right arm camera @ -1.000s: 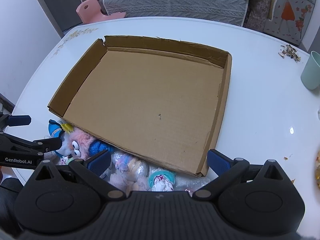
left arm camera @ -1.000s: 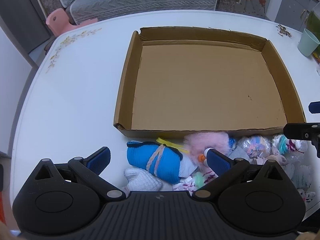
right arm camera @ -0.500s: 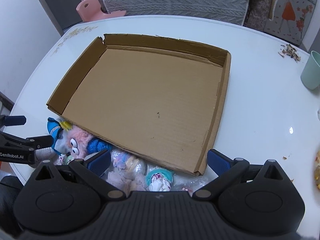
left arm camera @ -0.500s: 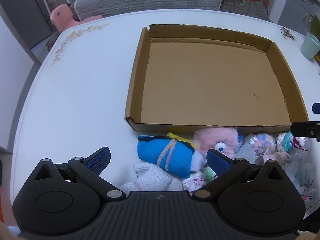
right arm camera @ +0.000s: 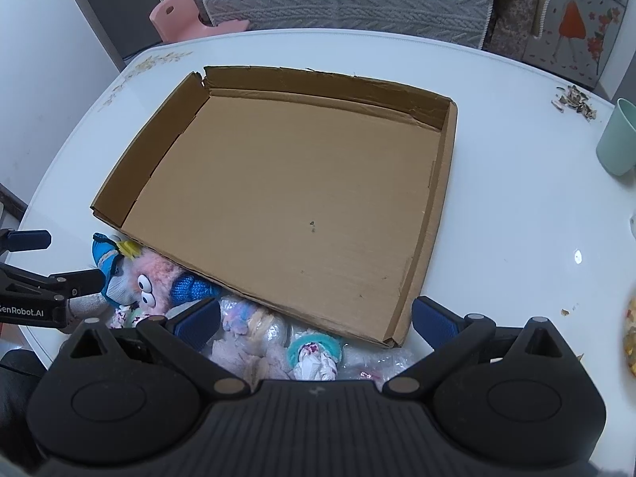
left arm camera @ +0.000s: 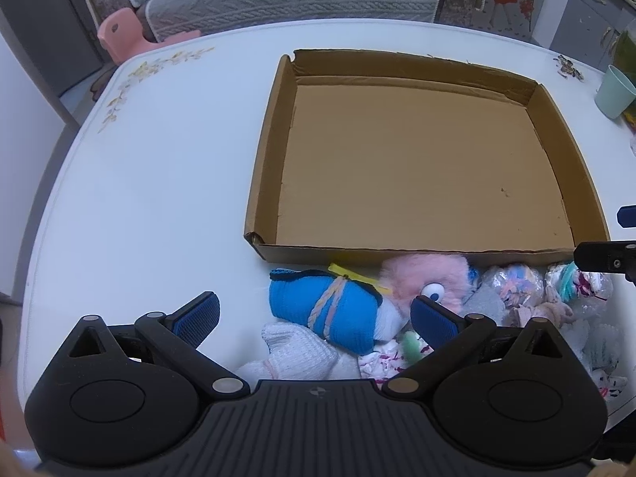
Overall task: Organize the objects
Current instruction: 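Move both tools toward the pile of wrapped bundles beside the tray, then grasp the white sock bundle with the left tool while the right grasps a bubble-wrapped bundle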
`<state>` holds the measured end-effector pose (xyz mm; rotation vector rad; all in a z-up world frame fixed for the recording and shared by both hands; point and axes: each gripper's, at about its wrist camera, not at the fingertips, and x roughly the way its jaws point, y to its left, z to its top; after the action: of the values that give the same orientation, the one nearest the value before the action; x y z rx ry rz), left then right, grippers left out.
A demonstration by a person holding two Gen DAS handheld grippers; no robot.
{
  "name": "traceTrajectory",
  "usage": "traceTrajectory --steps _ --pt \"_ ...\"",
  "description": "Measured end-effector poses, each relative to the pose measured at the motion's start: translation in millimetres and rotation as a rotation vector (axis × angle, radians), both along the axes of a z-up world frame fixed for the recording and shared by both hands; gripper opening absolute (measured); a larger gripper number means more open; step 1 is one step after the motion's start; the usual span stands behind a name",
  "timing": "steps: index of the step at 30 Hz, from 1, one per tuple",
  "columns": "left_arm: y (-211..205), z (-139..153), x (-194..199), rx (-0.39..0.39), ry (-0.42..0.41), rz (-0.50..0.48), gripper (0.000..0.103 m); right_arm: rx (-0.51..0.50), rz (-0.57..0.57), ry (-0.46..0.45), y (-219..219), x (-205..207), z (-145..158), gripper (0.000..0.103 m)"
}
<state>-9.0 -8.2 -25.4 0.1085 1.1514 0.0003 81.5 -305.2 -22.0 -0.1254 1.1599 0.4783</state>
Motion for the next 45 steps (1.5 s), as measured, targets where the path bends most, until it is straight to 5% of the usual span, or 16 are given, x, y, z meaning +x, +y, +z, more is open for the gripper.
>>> traceTrajectory --steps 12,25,30,34,45 --pt "44 -18 -36 0.125 0.024 -0.086 0.103 -0.054 -0.089 0.121 -41 1 -13 0.102" --pt "44 -52 -28 0.087 0.063 -0.143 0.102 -0.031 -0.131 0.198 -31 8 -36 0.102" --pt "54 -58 -31 0.0 0.055 -0.143 0.082 0.036 -0.156 0.133 -42 6 -14 0.102" --pt "59 -56 -33 -0.056 0.052 -0.146 0.068 -0.02 -0.234 0.18 -55 8 -24 0.102" --pt "62 -55 -39 -0.066 0.04 -0.133 0.063 -0.028 -0.298 0.258 -47 16 -48 0.099"
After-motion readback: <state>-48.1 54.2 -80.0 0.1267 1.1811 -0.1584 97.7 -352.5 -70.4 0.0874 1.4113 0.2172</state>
